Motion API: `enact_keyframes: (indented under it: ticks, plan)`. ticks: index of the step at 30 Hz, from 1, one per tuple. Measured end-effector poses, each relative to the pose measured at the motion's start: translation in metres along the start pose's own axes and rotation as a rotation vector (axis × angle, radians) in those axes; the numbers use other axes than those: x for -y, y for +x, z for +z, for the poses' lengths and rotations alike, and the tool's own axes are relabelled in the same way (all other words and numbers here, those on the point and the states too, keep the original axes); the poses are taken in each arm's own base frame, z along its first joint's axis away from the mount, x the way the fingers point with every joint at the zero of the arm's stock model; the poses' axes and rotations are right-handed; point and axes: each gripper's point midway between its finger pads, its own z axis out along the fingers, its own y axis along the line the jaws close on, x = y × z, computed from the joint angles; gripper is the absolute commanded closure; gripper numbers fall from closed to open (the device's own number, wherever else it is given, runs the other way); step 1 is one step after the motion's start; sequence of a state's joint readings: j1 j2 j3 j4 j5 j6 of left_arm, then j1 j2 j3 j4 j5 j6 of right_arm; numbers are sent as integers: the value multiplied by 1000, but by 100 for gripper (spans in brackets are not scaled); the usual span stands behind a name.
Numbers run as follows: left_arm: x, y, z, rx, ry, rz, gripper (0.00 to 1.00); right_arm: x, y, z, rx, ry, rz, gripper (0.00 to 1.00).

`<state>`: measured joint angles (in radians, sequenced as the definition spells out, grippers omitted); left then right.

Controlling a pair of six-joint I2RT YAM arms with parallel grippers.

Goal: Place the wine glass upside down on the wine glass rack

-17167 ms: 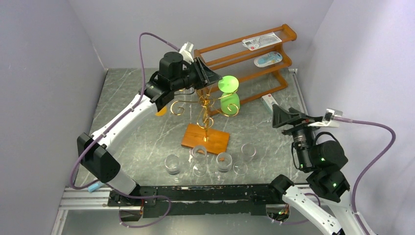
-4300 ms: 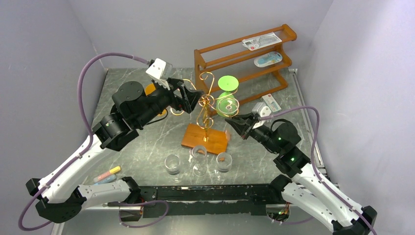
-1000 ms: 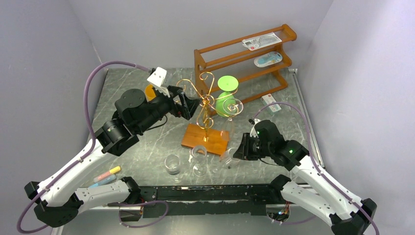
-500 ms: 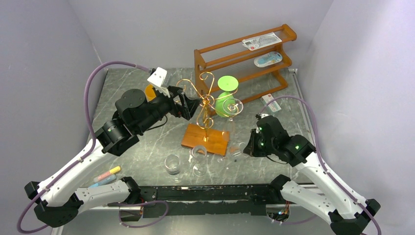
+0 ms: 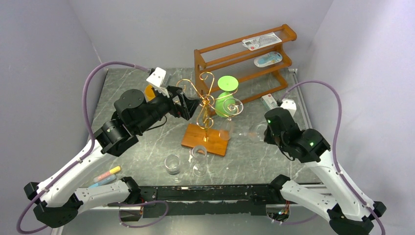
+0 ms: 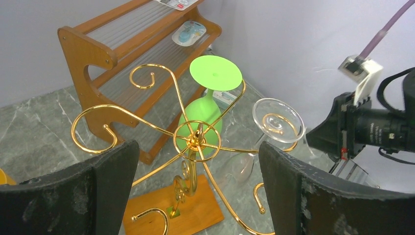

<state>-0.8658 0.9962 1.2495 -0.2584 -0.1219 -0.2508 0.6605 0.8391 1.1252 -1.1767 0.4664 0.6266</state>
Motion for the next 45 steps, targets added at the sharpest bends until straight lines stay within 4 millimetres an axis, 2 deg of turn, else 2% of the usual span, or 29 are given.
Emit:
enact_keyframes:
  ticks: [6, 10, 16, 21, 27, 32, 35, 40, 45]
  plan:
    - [2, -1, 0, 2, 5, -17, 5, 17, -51, -17, 204, 92, 83, 100]
    - [6, -5, 0, 19, 21, -50, 4, 19, -86, -30, 389, 73, 160, 100]
    - [15, -21, 1, 70, 45, -137, 3, 11, -137, -75, 708, -145, 324, 100]
    - [22, -37, 2, 116, 64, -225, 4, -9, -169, -116, 885, -363, 381, 100]
    - [36, -59, 7, 190, 124, -373, 3, -43, -181, -146, 993, -627, 387, 100]
    - [56, -79, 13, 244, 228, -495, 4, -69, -184, -160, 1033, -802, 383, 100]
    - [69, -84, 21, 251, 300, -563, 4, -81, -188, -167, 1052, -880, 378, 100]
    - [87, -92, 35, 280, 424, -693, 14, -98, -189, -172, 1066, -981, 385, 100]
    - [98, -101, 44, 317, 510, -776, 26, -111, -190, -171, 1058, -1042, 389, 100]
